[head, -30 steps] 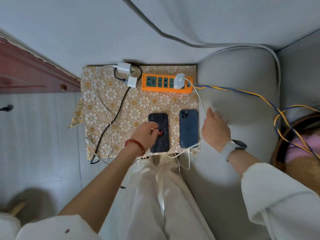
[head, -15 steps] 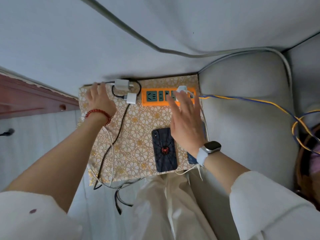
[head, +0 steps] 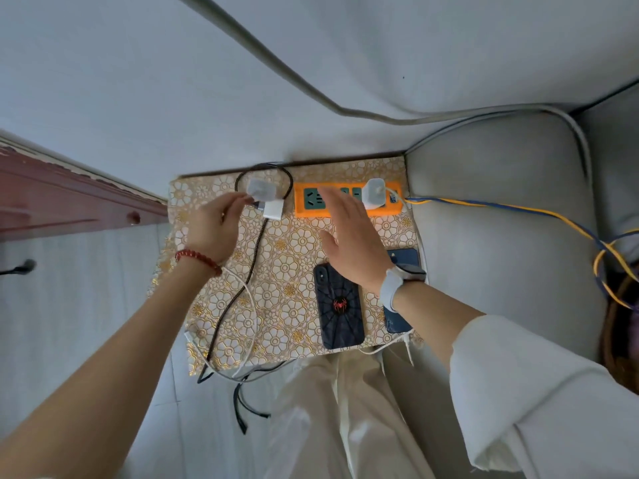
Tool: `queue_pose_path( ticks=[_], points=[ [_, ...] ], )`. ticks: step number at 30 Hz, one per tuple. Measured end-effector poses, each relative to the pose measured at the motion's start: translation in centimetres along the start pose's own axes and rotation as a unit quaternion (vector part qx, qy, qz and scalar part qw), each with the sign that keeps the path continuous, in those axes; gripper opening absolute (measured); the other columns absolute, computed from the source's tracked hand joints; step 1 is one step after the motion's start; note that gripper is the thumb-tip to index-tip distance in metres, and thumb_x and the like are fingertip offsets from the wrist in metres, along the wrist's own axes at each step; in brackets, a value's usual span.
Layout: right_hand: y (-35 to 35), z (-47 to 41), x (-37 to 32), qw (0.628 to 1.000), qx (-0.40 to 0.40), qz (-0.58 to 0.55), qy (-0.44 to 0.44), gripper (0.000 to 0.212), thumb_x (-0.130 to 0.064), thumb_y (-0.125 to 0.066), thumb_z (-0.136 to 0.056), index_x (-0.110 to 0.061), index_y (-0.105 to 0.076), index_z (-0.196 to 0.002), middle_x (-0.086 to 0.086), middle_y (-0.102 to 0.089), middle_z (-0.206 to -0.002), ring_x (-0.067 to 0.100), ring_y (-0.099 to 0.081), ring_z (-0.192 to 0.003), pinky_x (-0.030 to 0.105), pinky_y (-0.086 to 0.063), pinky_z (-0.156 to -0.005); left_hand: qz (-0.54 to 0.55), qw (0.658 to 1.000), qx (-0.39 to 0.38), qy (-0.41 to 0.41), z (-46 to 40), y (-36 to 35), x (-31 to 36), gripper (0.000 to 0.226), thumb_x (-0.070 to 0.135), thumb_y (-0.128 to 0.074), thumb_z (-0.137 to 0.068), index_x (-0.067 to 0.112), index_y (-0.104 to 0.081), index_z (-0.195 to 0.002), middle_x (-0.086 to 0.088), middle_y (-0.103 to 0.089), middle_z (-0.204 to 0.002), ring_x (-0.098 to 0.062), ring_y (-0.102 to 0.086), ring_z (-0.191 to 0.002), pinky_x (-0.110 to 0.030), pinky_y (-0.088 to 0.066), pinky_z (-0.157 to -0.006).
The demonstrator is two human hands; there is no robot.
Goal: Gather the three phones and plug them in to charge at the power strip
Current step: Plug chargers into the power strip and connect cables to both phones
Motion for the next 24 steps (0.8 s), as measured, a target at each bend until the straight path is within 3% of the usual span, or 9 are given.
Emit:
queue_pose_path(
  ticks=[3, 5, 7, 9, 13, 15, 18, 21, 24],
  points=[
    [-0.5, -1.1, -1.4, 0.997, -0.055, -0.061, 0.010, 0.070, -0.015, -0.052, -0.089, -0.017, -0.011, -0.146, 0.005, -0.018, -0.155, 0.020, -0.013, -0.143, 0.030, -0.010, -0.115, 0.037, 0.999, -0.007, -0.033, 2.2, 0.6, 1.8, 0.025, 0.012, -0.044, -0.093, 0.005, -0.064, -0.106, 0.001, -0.059, -0.074, -0.001, -0.039, -0.033, -0.006, -0.025, -0.034],
    [-1.4, -1.2, -2.2, 0.986, -0.116, -0.115, 0.018, 0.067, -0.016, -0.053, -0.088, -0.022, -0.018, -0.145, 0.005, -0.032, -0.148, 0.022, -0.029, -0.135, 0.036, -0.025, -0.111, 0.062, 0.996, -0.029, -0.051, 3.2, 1.0, 3.2, 0.023, 0.008, -0.044, -0.092, 0.007, -0.065, -0.103, 0.006, -0.055, -0.065, 0.003, -0.041, -0.036, -0.005, -0.027, -0.037],
    [-2.0, -0.9, -2.7, 0.975, -0.153, -0.160, 0.015, 0.055, -0.015, -0.054, -0.087, -0.022, -0.034, -0.138, 0.007, -0.047, -0.132, 0.026, -0.047, -0.114, 0.039, -0.041, -0.096, 0.080, 0.994, -0.045, -0.065, 3.9, 1.1, 4.3, 0.022, 0.005, -0.045, -0.091, 0.007, -0.064, -0.103, 0.013, -0.051, -0.064, 0.007, -0.045, -0.040, -0.003, -0.029, -0.040],
    [-1.9, -0.6, -3.0, 0.971, -0.166, -0.169, 0.006, 0.048, -0.015, -0.056, -0.085, -0.020, -0.041, -0.131, 0.007, -0.051, -0.124, 0.029, -0.051, -0.103, 0.040, -0.045, -0.089, 0.089, 0.992, -0.054, -0.065, 4.3, 1.1, 4.5, 0.022, 0.004, -0.046, -0.091, 0.005, -0.064, -0.103, 0.012, -0.053, -0.063, 0.005, -0.045, -0.040, -0.004, -0.029, -0.040],
    [-1.0, -1.0, -2.0, 0.985, -0.169, -0.001, 0.034, 0.049, -0.027, -0.061, -0.080, -0.025, -0.043, -0.126, 0.002, -0.057, -0.113, 0.020, -0.044, -0.103, 0.037, -0.044, -0.086, 0.083, 0.993, -0.074, -0.030, 4.6, 0.5, 3.5, 0.015, 0.015, -0.053, -0.088, 0.012, -0.067, -0.093, 0.004, -0.048, -0.053, -0.003, -0.040, -0.038, -0.008, -0.026, -0.038],
    [0.5, -1.7, -1.2, 0.988, -0.153, 0.004, 0.023, 0.049, -0.020, -0.063, -0.079, -0.020, -0.044, -0.124, 0.005, -0.056, -0.111, 0.018, -0.044, -0.101, 0.033, -0.047, -0.081, 0.096, 0.992, -0.081, -0.014, 4.8, 0.1, 3.3, 0.010, 0.020, -0.057, -0.086, 0.015, -0.066, -0.085, 0.003, -0.049, -0.055, -0.002, -0.042, -0.040, -0.007, -0.029, -0.038],
    [4.1, -3.8, 1.1, 0.998, -0.049, -0.033, -0.030, 0.044, -0.007, -0.062, -0.078, -0.012, -0.048, -0.119, 0.009, -0.052, -0.116, 0.016, -0.045, -0.091, 0.021, -0.042, -0.072, 0.144, 0.986, -0.087, 0.017, 5.1, -0.3, 2.5, 0.012, 0.020, -0.058, -0.084, 0.017, -0.064, -0.075, 0.002, -0.047, -0.054, -0.003, -0.040, -0.041, -0.010, -0.031, -0.041],
    [5.8, -4.9, 3.5, 0.999, -0.021, -0.014, -0.049, 0.032, -0.004, -0.059, -0.077, -0.016, -0.052, -0.106, 0.013, -0.048, -0.114, 0.024, -0.051, -0.089, 0.033, -0.046, -0.073, 0.187, 0.979, -0.067, 0.044, 5.4, -0.1, 1.0, 0.018, 0.016, -0.057, -0.085, 0.027, -0.063, -0.072, 0.009, -0.053, -0.050, -0.005, -0.041, -0.046, -0.026, -0.037, -0.049],
    [4.9, -5.0, 4.5, 0.997, -0.066, 0.024, -0.026, 0.035, -0.007, -0.060, -0.078, -0.018, -0.050, -0.110, 0.012, -0.051, -0.118, 0.028, -0.054, -0.099, 0.033, -0.045, -0.079, 0.155, 0.985, -0.035, 0.062, 5.2, -0.1, 0.3, 0.016, 0.017, -0.056, -0.086, 0.025, -0.065, -0.075, 0.004, -0.053, -0.056, -0.005, -0.042, -0.047, -0.017, -0.036, -0.047]
  ],
)
Point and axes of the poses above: each hand's wrist, its own z-axis away from the middle knuckle, its own y-axis out of the back of the hand, x = y × z, the point moved 7 cm from there along -z, towards the middle knuckle
